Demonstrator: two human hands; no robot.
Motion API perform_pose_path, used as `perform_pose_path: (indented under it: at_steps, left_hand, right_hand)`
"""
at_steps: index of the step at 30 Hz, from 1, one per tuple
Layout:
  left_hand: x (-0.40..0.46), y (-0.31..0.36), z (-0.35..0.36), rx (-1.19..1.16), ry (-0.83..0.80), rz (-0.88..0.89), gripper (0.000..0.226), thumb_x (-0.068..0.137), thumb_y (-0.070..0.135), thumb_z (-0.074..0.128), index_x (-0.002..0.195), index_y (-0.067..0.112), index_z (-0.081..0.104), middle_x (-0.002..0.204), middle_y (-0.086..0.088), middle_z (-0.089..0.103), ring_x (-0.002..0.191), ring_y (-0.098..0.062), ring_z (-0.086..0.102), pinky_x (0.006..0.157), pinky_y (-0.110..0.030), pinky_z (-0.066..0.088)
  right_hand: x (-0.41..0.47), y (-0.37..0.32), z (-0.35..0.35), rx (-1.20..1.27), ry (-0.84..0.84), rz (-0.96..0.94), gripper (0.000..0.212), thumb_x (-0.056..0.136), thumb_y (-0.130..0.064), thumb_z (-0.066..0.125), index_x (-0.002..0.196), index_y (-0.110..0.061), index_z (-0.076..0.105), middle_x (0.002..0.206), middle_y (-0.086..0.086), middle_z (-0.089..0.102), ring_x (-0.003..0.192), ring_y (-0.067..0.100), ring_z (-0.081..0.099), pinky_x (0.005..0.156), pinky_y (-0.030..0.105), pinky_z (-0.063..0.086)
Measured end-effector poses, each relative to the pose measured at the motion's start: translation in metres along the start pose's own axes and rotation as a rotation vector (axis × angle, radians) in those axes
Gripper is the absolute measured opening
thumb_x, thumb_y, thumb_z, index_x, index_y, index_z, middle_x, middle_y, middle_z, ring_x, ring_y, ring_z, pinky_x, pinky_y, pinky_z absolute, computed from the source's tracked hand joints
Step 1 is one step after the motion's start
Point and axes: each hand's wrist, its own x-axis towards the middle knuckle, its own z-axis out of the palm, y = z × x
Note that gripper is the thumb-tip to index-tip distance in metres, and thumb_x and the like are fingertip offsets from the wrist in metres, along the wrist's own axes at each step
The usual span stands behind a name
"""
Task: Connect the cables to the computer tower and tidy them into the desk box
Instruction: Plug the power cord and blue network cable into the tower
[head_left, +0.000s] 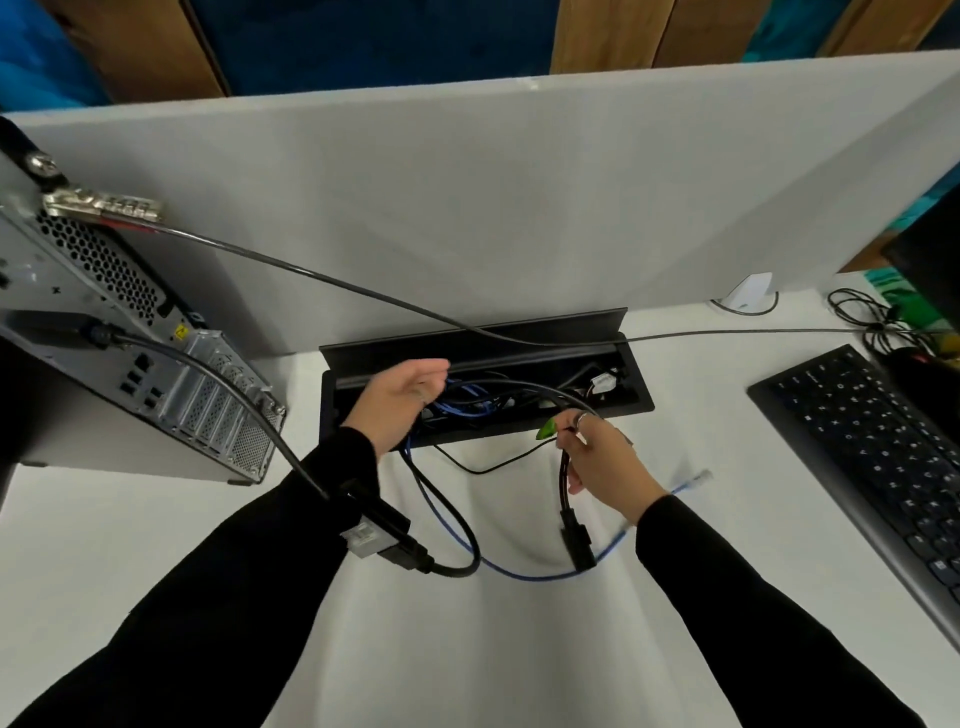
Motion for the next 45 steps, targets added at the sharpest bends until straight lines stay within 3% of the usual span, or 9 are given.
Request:
perform_pose_path:
  at_steps: [5, 13, 17, 25, 32, 37, 41, 43, 45]
  left_hand:
    - [0.024, -0.002, 0.021, 0.272, -0.132, 0.005, 0.035, 0.091, 0.015, 0.057, 0.125, 0.014, 0.056, 0.119, -0.002, 0.063, 0.115, -0.014, 0.056, 0.1, -0.022, 0.037]
    - [0.017, -0.003, 0.027, 0.181, -0.034, 0.073, 0.017, 0.094, 0.022, 0.052, 0.101, 0.017, 0.066, 0.081, 0.003, 0.062, 0.065, 0.0, 0.058, 0.063, -0.011, 0.044]
    - [0.009, -0.004, 0.029, 0.134, -0.091, -0.014, 0.015, 0.095, 0.019, 0.051, 0.1, 0.01, 0.062, 0.064, -0.001, 0.057, 0.045, -0.006, 0.053, 0.042, -0.015, 0.041]
    - [0.004, 0.013, 0.042, 0.132, -0.366, -0.126, 0.029, 0.095, 0.041, 0.043, 0.112, 0.029, 0.063, 0.054, 0.005, 0.065, 0.036, -0.013, 0.035, 0.046, -0.022, 0.035]
    - [0.011, 0.019, 0.045, 0.09, -0.371, -0.246, 0.024, 0.093, 0.037, 0.049, 0.103, 0.026, 0.069, 0.042, 0.004, 0.06, 0.027, -0.006, 0.03, 0.068, -0.025, 0.037]
    - [0.01, 0.016, 0.049, 0.061, -0.351, -0.265, 0.027, 0.091, 0.033, 0.055, 0.115, 0.025, 0.064, 0.042, 0.005, 0.058, 0.03, -0.007, 0.031, 0.046, -0.021, 0.029]
    - [0.008, 0.015, 0.048, 0.054, -0.346, -0.229, 0.025, 0.092, 0.029, 0.055, 0.115, 0.031, 0.064, 0.045, 0.005, 0.059, 0.033, -0.009, 0.03, 0.041, -0.02, 0.026]
    - [0.006, 0.014, 0.049, 0.081, -0.366, -0.224, 0.027, 0.093, 0.026, 0.055, 0.118, 0.033, 0.061, 0.046, 0.005, 0.061, 0.031, -0.007, 0.03, 0.041, -0.019, 0.026]
    - [0.004, 0.013, 0.052, 0.099, -0.387, -0.218, 0.032, 0.094, 0.018, 0.052, 0.123, 0.032, 0.057, 0.058, 0.001, 0.063, 0.031, -0.004, 0.038, 0.04, -0.019, 0.025]
  right_hand:
    - [0.002, 0.007, 0.006, 0.053, -0.025, 0.082, 0.019, 0.097, -0.008, 0.037, 0.097, -0.005, 0.056, 0.062, 0.006, 0.053, 0.033, 0.003, 0.049, 0.045, 0.017, 0.049]
    - [-0.008, 0.011, 0.022, 0.285, -0.097, 0.093, 0.025, 0.093, 0.001, 0.039, 0.105, -0.02, 0.048, 0.073, 0.003, 0.048, 0.049, 0.008, 0.057, 0.074, 0.044, 0.057]
    - [-0.019, 0.013, 0.031, 0.368, -0.008, -0.014, 0.04, 0.092, 0.004, 0.041, 0.102, -0.034, 0.048, 0.074, 0.005, 0.046, 0.057, 0.013, 0.061, 0.068, 0.031, 0.055]
    - [-0.026, -0.002, 0.035, 0.416, -0.006, -0.231, 0.043, 0.089, 0.01, 0.047, 0.093, -0.033, 0.052, 0.089, -0.004, 0.047, 0.069, 0.012, 0.053, 0.061, 0.016, 0.05]
    - [-0.032, 0.007, 0.029, 0.075, -0.058, -0.207, 0.024, 0.091, -0.01, 0.054, 0.084, -0.033, 0.052, 0.089, -0.012, 0.051, 0.066, 0.004, 0.058, 0.067, 0.02, 0.048]
    - [-0.051, 0.003, 0.011, -0.183, -0.123, -0.276, 0.02, 0.091, -0.012, 0.052, 0.108, -0.017, 0.06, 0.109, -0.017, 0.052, 0.081, -0.001, 0.057, 0.068, 0.014, 0.045]
    - [-0.085, -0.024, -0.023, -0.509, -0.367, -0.217, 0.033, 0.094, -0.036, 0.047, 0.126, -0.032, 0.047, 0.124, -0.015, 0.051, 0.09, 0.007, 0.06, 0.086, 0.027, 0.048]
    - [-0.097, -0.046, -0.042, -0.311, -0.444, -0.18, 0.026, 0.093, -0.038, 0.049, 0.118, -0.036, 0.053, 0.106, -0.011, 0.063, 0.074, 0.004, 0.062, 0.075, 0.023, 0.052]
    - [-0.095, -0.058, -0.052, -0.028, -0.265, -0.165, 0.017, 0.092, -0.032, 0.051, 0.106, -0.031, 0.061, 0.083, -0.002, 0.068, 0.055, 0.003, 0.061, 0.05, 0.015, 0.047]
